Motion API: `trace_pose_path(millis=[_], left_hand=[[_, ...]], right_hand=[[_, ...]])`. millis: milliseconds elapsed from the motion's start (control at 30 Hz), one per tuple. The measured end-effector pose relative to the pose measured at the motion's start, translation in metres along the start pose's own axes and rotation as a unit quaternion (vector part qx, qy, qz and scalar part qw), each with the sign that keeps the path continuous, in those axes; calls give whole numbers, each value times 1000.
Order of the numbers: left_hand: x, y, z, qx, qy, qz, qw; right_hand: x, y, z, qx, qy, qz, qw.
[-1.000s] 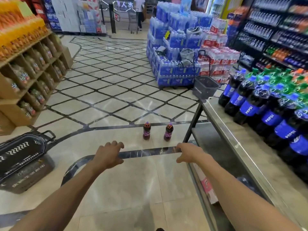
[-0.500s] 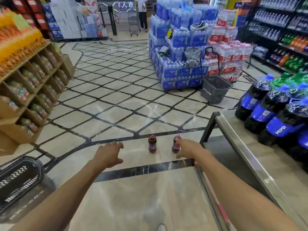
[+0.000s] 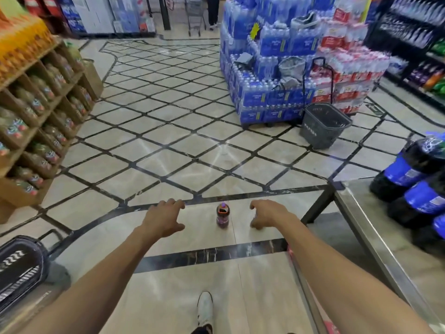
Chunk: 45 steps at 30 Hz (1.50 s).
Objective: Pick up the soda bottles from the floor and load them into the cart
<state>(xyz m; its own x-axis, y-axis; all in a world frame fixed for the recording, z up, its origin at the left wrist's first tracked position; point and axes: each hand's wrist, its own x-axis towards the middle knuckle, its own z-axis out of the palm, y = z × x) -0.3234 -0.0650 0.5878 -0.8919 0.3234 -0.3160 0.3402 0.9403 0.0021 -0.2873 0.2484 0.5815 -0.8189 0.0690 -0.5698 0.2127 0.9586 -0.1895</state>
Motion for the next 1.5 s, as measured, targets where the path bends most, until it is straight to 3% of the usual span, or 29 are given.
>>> trace_pose_path(millis=[300,633,967,1267,1500], left_hand=[[122,-36,-15,5,-32,29,999],[261,0,-32,40,-80,91,992],[391,25,-27,37,-133,46,989],[500,14,59,40,-195,18,980],[557,20,211,-22,-284,28,958]], right_hand=[[80,-4,-43,-3,-6,41,999],[175,48,-72,34,-34,72,996],[323,94,-104,34,-102,29,994],[462,103,-48,43,-171,-8,984],[559,109,66,112,-190,27,975]])
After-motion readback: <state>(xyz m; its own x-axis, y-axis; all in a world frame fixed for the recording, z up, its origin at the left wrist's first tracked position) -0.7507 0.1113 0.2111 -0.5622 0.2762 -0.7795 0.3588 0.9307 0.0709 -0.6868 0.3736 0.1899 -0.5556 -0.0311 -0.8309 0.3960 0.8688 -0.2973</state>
